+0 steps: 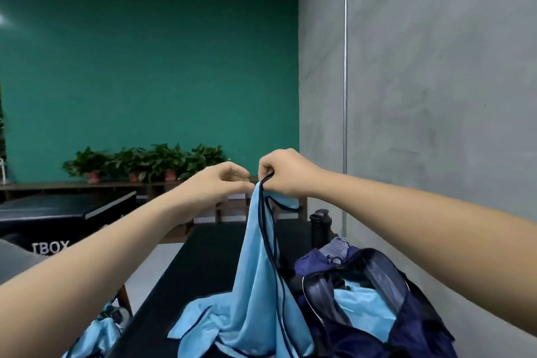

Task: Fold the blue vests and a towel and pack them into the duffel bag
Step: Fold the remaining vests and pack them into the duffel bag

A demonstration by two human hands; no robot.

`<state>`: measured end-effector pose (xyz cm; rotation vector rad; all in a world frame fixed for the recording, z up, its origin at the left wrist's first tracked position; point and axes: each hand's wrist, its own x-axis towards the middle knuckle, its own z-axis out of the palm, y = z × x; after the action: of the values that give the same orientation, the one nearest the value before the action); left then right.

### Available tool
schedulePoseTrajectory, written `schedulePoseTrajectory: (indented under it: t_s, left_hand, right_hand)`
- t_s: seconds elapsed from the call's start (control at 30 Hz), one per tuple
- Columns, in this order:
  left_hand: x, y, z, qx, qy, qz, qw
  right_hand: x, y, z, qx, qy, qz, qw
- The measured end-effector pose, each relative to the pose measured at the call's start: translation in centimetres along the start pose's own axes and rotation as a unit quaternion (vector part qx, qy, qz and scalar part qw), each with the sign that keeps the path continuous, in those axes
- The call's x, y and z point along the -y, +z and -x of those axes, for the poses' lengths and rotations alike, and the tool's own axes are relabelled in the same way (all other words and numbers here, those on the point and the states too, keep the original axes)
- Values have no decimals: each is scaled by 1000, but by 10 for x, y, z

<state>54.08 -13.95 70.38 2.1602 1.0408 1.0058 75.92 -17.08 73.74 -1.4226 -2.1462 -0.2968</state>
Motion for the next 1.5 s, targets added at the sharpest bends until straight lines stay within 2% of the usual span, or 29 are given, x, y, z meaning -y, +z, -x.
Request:
schedulePoseTrajectory:
  t_s: [0.07,0.23,0.43,0.63,0.7,0.83,0.97,1.1,1.23,1.5]
  left_hand:
    - [-19,11,-1,14,19,-20,1000]
    - [-41,14,-10,-123,53,-153,979]
    - [-37,-6,-5,-177,48,-207,961]
    - [-25,-1,18,-141,18,-111,984]
    - [-20,20,34,-87,0,-91,992]
    - [15,66,60,15,-43,-162,986]
    - [55,105,68,53,-92,-151,983]
    - [79,134,71,64,-97,-126,985]
    - [99,133,71,59,-111,-120,985]
    - [112,53,60,-37,-149,-104,983]
  right_hand:
    - [10,-7,-7,-24,-11,36,999]
    - [22,-30,-24,-59,-33,41,997]
    - [13,-65,-36,-70,8,21,997]
    - [1,-81,-42,-92,57,-27,994]
    - [2,-81,-46,-97,69,-34,992]
    - [7,-82,-52,-109,78,-31,991]
    - [10,-80,-53,-103,76,-5,992]
    - [10,-77,-52,-91,69,9,993]
    - [2,-81,-47,-89,72,3,993]
    - [-30,-98,-41,-76,87,-23,993]
